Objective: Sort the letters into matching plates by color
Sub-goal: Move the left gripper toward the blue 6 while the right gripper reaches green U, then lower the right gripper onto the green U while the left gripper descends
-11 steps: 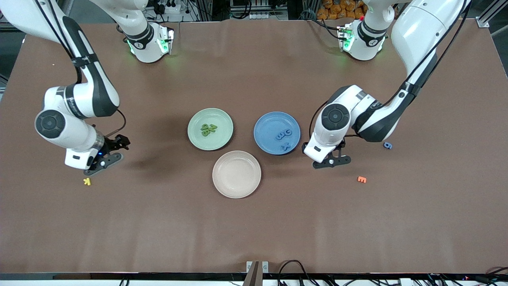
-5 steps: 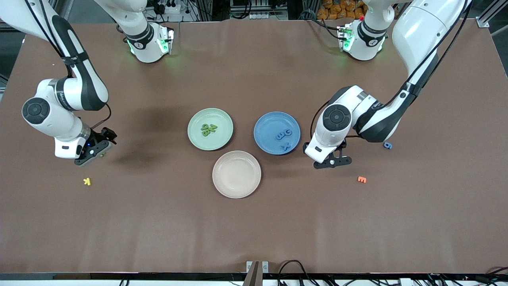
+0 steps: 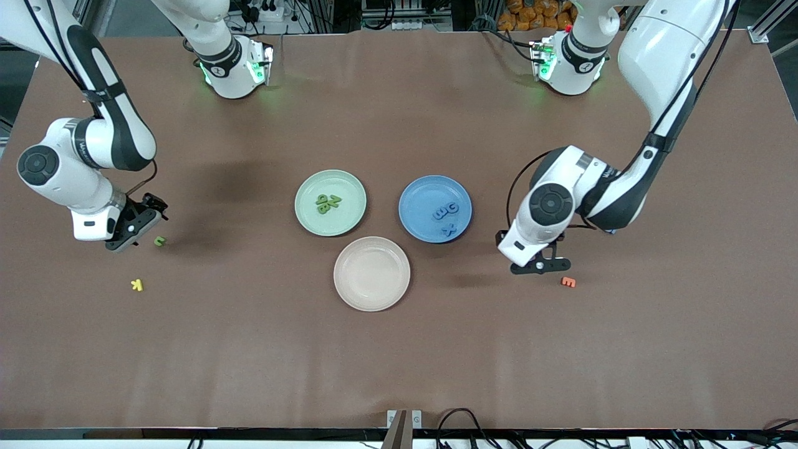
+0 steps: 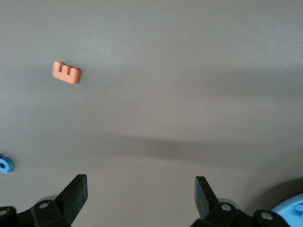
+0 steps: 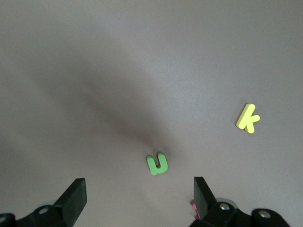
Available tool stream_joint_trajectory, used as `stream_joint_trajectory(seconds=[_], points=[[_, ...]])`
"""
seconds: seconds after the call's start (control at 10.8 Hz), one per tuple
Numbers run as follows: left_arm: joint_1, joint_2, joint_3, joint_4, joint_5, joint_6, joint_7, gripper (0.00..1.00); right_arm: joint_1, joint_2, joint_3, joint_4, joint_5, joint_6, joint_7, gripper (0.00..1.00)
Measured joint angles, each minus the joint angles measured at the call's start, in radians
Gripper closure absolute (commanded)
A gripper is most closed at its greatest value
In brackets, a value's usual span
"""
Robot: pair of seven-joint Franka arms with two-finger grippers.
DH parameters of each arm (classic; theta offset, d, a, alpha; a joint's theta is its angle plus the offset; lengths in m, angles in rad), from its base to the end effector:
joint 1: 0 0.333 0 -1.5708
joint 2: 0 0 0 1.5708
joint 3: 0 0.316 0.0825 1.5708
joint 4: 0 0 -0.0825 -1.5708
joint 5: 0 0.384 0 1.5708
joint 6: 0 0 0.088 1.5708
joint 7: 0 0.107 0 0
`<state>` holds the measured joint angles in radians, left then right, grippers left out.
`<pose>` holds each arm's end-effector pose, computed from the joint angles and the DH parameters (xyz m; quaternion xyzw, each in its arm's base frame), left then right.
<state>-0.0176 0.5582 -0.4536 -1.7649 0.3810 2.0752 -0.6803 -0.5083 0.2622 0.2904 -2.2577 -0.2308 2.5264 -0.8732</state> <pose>0.5875 -0.2529 0.2598 -0.9954 -0.0159 0.0520 0.0789 0.5296 -0.1139 0.2522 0.9141 0.4041 -0.0057 0.0321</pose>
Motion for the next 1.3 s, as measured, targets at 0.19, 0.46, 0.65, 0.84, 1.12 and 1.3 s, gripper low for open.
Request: stream_joint_trajectory(seconds=[0.19, 0.46, 0.65, 0.84, 1.12, 1.3], points=[[-0.065, -0.038, 0.124, 0.001, -0.114, 0.000, 0.138, 0.00, -0.016, 0.003, 0.000, -0.010, 0.000, 0.038, -0.048, 0.00], [-0.085, -0.063, 0.202, -0.007, -0.143, 0.000, 0.268, 0.00, -0.033, 0.046, 0.000, -0.022, -0.018, 0.121, -0.093, 0.00], [-0.087, -0.065, 0.226, -0.016, -0.143, 0.001, 0.300, 0.00, -0.054, 0.080, 0.000, -0.023, -0.066, 0.155, -0.097, 0.00], [-0.094, -0.067, 0.261, -0.018, -0.146, 0.001, 0.348, 0.00, -0.071, 0.104, 0.000, -0.023, -0.102, 0.186, -0.103, 0.00], [-0.097, -0.088, 0.339, -0.018, -0.235, 0.007, 0.451, 0.00, -0.071, 0.130, 0.002, -0.023, -0.125, 0.222, -0.105, 0.00], [-0.104, -0.098, 0.382, -0.018, -0.255, 0.007, 0.488, 0.00, -0.073, 0.149, 0.002, -0.023, -0.158, 0.247, -0.105, 0.00]])
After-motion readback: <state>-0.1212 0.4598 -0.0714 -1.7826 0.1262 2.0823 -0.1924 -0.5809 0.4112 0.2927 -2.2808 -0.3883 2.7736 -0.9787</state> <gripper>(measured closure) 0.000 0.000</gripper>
